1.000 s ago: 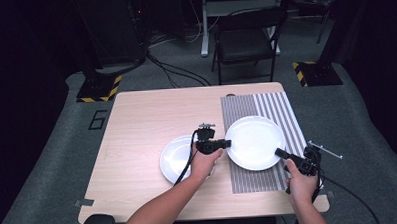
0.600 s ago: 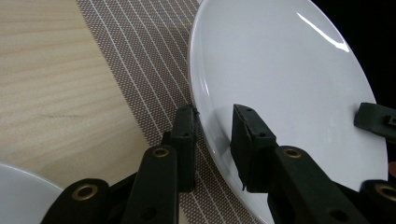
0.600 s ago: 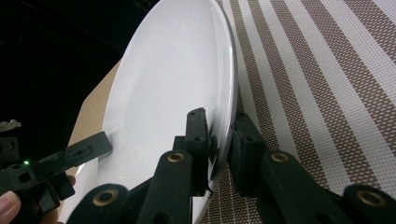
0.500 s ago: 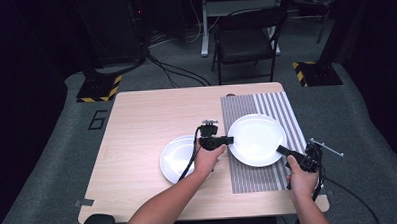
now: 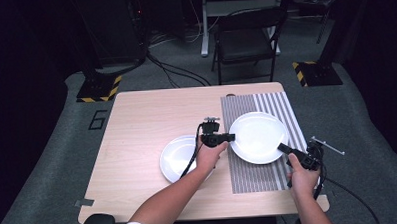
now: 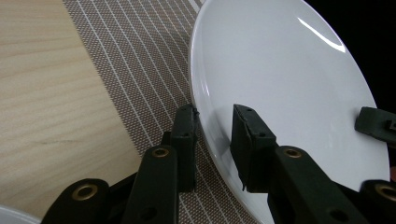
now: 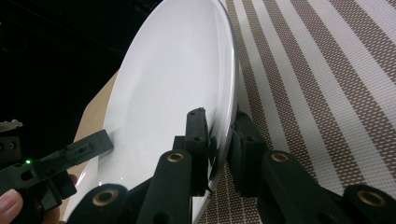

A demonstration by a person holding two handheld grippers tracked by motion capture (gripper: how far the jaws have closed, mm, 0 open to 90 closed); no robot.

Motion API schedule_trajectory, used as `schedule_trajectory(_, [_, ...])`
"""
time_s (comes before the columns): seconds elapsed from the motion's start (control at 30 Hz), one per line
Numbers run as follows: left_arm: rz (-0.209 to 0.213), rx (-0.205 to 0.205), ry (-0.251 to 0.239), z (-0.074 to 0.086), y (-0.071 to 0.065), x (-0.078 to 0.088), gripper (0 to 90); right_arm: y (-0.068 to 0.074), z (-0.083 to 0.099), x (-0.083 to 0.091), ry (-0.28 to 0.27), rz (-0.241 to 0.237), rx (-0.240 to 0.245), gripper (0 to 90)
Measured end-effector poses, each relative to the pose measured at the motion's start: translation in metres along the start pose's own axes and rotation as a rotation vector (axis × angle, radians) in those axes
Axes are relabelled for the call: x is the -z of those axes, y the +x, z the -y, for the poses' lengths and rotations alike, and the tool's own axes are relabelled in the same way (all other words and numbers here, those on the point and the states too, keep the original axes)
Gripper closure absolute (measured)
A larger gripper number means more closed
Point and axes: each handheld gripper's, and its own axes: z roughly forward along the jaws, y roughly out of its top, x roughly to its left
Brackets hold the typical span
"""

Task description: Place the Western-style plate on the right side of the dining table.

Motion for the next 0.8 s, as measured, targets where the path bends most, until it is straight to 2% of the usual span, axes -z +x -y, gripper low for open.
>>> schedule_trajectory(0.17, [0.011, -0.007, 0.003, 0.000, -0.003, -0.004, 71.1, -0.003, -0.004, 0.005, -0.008, 0.010, 0.004, 79.4])
schedule_trajectory(0.23, [0.015, 0.009, -0.002, 0.000, -0.004, -0.006, 71.1, -0.004, -0.004, 0.006, -0.012, 0.013, 0.007, 79.4])
schedule_trajectory(0.5, [0.026, 0.013, 0.005, 0.000, -0.007, -0.011, 71.2, -0.008, -0.002, 0.010, -0.019, 0.016, -0.003, 79.3])
schedule_trajectory(0.57, [0.021, -0.003, 0.015, 0.000, -0.007, -0.012, 71.2, -0.008, -0.001, 0.011, -0.024, 0.017, -0.005, 79.3])
schedule_trajectory(0.63, [0.026, 0.010, 0.013, 0.000, -0.008, -0.014, 71.2, -0.011, 0.001, 0.013, -0.020, 0.020, -0.007, 79.2])
schedule_trajectory(0.7, [0.023, -0.012, 0.020, 0.000, -0.007, -0.014, 71.2, -0.012, 0.001, 0.013, -0.020, 0.019, -0.002, 79.2])
schedule_trajectory(0.8, [0.022, 0.004, 0.016, 0.000, -0.008, -0.016, 71.2, -0.013, 0.002, 0.014, -0.025, 0.022, -0.002, 79.3])
